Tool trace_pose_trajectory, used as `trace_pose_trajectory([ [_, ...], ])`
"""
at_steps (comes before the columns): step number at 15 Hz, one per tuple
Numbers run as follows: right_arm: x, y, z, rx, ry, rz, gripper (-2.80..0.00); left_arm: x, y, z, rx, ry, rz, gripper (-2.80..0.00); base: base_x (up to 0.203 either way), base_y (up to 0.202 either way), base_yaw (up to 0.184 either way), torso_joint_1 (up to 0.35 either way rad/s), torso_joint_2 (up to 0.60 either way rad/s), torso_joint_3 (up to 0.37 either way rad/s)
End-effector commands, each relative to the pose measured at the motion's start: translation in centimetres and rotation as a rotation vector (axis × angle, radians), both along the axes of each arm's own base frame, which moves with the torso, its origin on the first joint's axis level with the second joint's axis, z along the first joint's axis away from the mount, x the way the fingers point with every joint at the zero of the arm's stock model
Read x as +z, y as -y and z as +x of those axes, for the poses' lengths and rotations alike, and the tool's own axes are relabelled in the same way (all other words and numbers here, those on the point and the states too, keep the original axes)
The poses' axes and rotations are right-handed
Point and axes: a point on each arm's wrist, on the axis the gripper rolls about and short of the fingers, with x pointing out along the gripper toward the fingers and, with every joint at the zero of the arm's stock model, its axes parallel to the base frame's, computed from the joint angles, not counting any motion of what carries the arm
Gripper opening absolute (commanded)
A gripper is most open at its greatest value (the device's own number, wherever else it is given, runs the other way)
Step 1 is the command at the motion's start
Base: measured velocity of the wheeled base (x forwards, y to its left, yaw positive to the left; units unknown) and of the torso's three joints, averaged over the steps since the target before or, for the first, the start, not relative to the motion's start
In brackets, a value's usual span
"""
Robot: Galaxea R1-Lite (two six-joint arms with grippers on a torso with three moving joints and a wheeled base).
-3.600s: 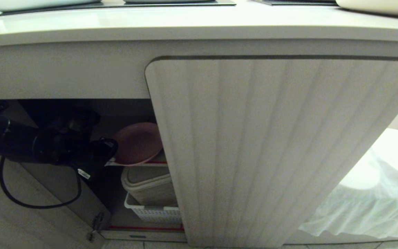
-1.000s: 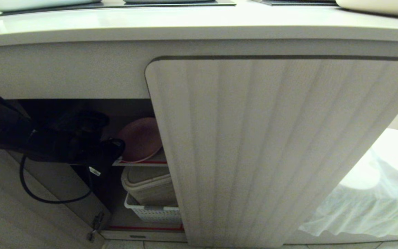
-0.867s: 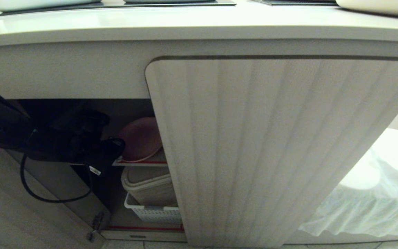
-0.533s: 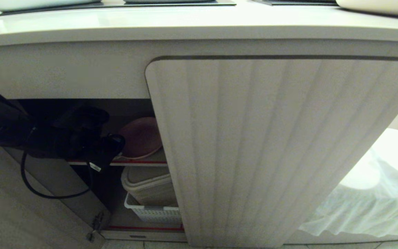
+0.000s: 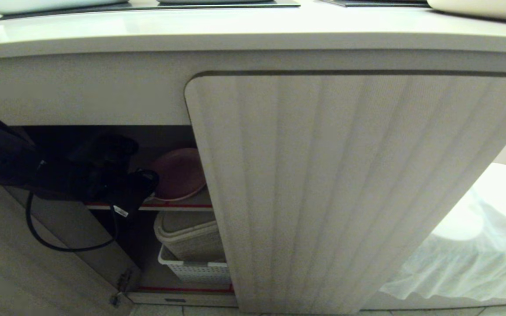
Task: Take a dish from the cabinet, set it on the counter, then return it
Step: Put it back into the cabinet
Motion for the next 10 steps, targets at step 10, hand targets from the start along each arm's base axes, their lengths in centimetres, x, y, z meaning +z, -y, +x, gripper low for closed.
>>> trace_pose_trajectory([
  [10, 0.01, 0.00, 0.00, 0.000, 0.001, 0.000, -2.80, 0.40, 0.04, -0.11, -0.002, 0.012, -0.008, -2.80, 0.000, 0.000, 0.000, 0.000, 0.00, 0.000],
])
